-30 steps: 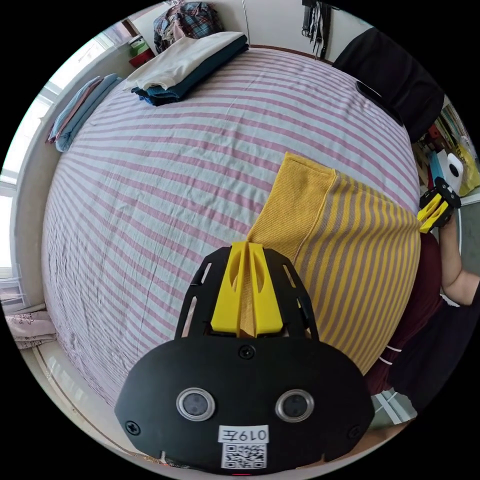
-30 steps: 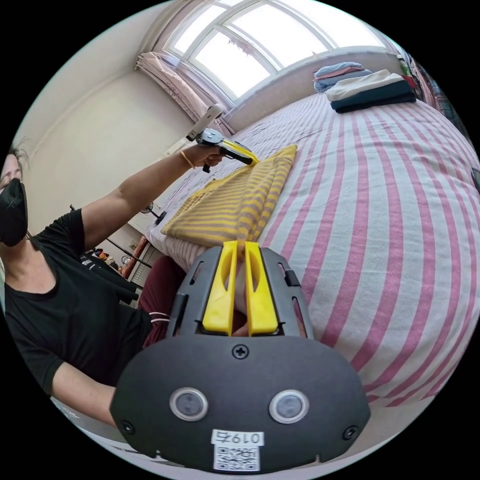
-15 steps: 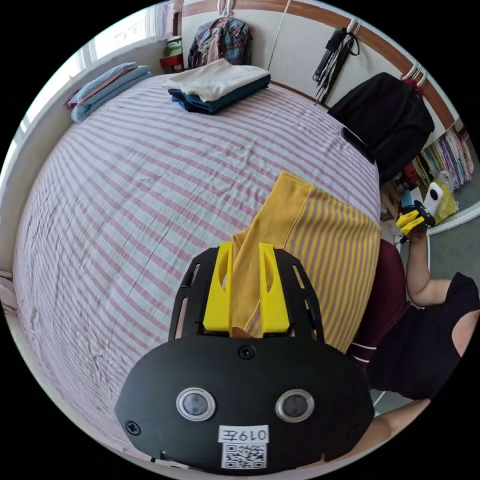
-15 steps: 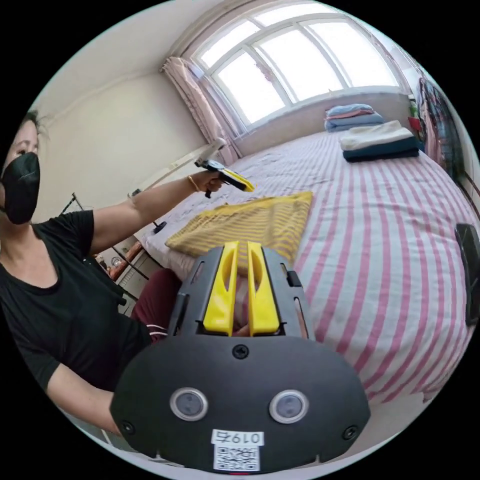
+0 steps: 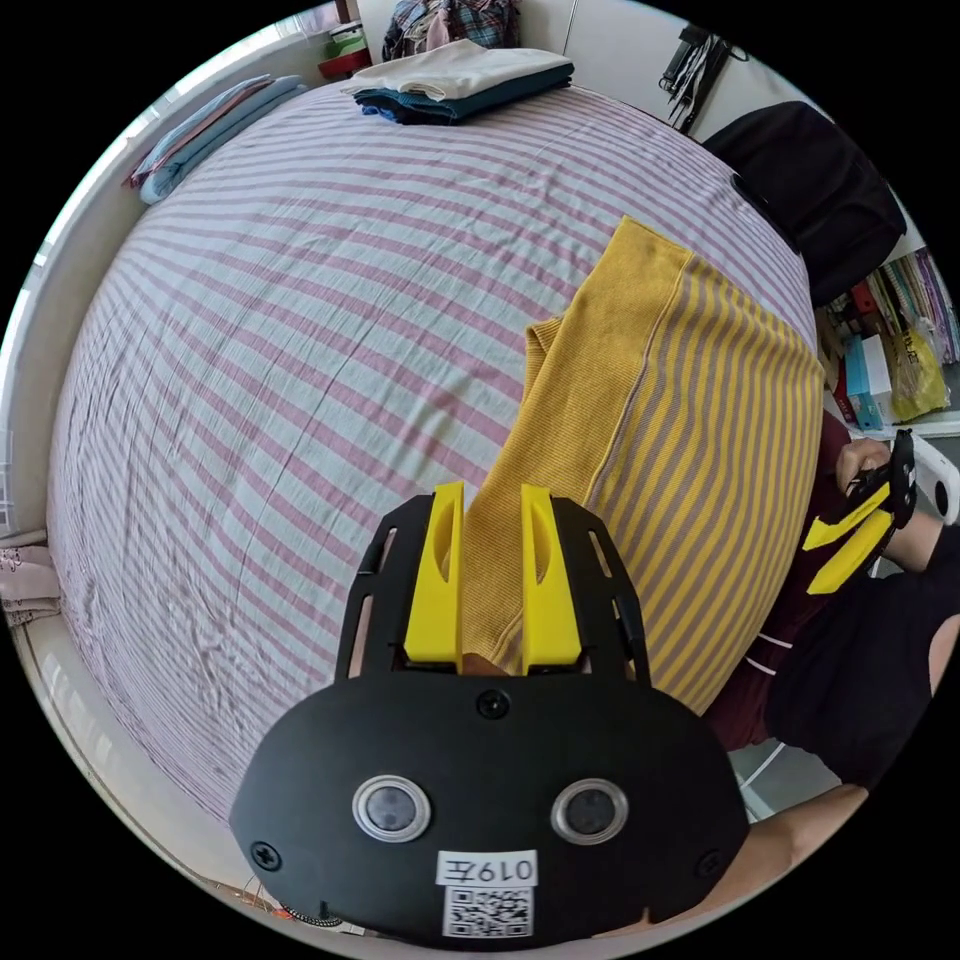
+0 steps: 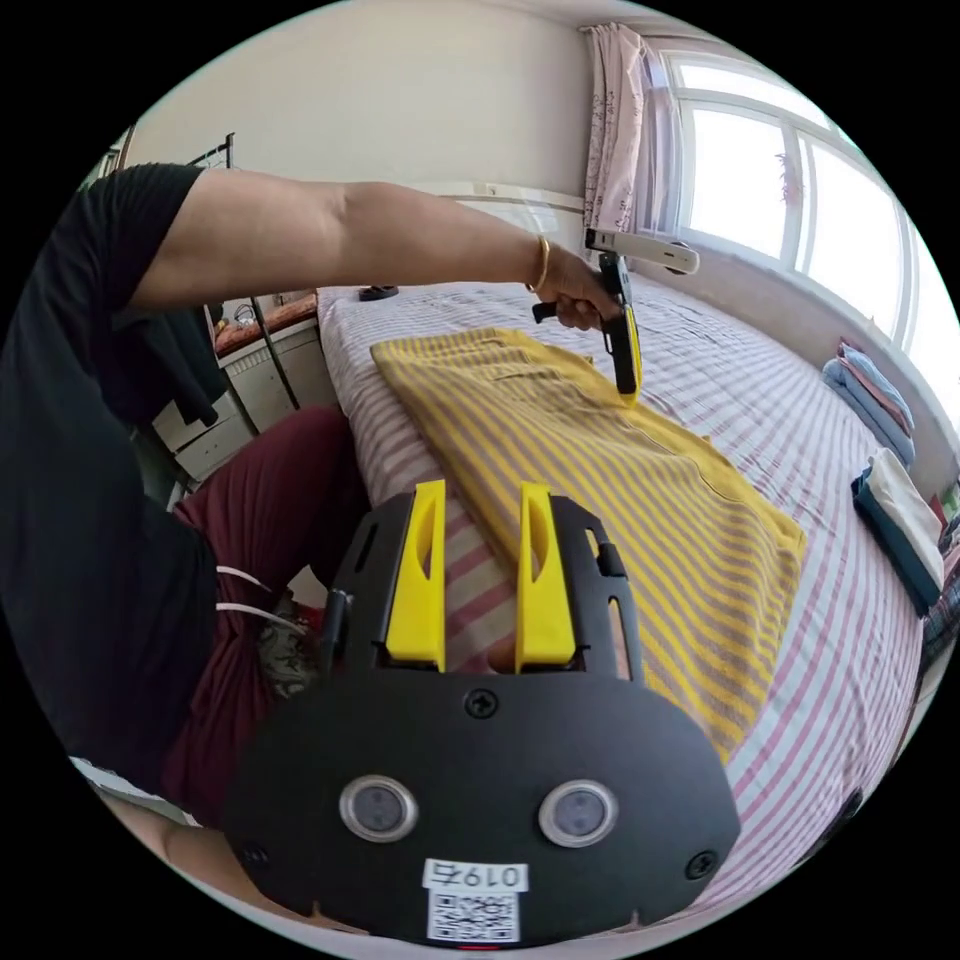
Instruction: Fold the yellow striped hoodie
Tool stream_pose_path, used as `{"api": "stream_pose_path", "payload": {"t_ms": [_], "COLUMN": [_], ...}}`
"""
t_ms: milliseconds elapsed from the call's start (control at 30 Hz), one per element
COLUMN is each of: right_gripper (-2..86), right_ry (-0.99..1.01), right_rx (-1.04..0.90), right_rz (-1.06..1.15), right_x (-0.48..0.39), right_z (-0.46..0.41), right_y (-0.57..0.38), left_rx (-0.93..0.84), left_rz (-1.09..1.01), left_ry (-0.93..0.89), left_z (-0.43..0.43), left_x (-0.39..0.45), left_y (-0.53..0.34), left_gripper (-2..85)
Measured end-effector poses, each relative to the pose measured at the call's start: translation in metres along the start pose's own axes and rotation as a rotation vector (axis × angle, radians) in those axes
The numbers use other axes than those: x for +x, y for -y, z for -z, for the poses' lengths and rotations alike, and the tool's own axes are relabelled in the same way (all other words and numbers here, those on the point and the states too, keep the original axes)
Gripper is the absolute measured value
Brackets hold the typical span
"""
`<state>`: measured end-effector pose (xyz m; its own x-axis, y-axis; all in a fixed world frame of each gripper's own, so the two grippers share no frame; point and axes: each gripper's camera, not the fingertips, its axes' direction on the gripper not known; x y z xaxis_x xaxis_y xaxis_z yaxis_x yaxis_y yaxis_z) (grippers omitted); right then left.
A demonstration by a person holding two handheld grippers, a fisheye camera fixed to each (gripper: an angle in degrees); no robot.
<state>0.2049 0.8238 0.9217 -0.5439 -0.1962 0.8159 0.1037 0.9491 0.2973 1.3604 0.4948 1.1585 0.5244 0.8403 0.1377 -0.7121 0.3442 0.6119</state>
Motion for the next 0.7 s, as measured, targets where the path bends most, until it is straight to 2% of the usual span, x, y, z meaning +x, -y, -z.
{"api": "stream_pose_path", "payload": {"t_ms": [100,200,333,433,567,700], "right_gripper": [7.2,3.9,0.1,-0.4,0.1,1.2], "right_ry": [-0.025,-0.154,-0.117,-0.092,-0.075,-0.062], "right_rx": [-0.011,-0.078,-0.060,-0.051,-0.044,-0.010], "right_rz": [0.060,0.108,0.086,0.077,0.052,0.037], "right_x": [-0.020,-0.041,-0.048,-0.051,-0.053,-0.055], "right_z": [-0.021,-0.049,-0.057,-0.062,-0.071,-0.073], "right_y": [0.003,0.004,0.006,0.005,0.006,0.004], "left_rx": [0.010,0.018,0.033,0.050,-0.025,0.004], "left_rz": [0.000,-0.002,0.000,0.023,-0.005,-0.001], "left_ry": [-0.029,-0.051,-0.026,-0.004,0.052,0.059], "left_z": [-0.002,0.000,0.011,0.019,0.006,0.019], "left_x": [-0.005,-0.009,-0.015,-0.022,-0.012,-0.016], "left_y": [-0.007,-0.015,-0.025,-0.032,-0.034,-0.052], "left_gripper": [5.7,3.5,2.4,2.3,3.0,5.6]}}
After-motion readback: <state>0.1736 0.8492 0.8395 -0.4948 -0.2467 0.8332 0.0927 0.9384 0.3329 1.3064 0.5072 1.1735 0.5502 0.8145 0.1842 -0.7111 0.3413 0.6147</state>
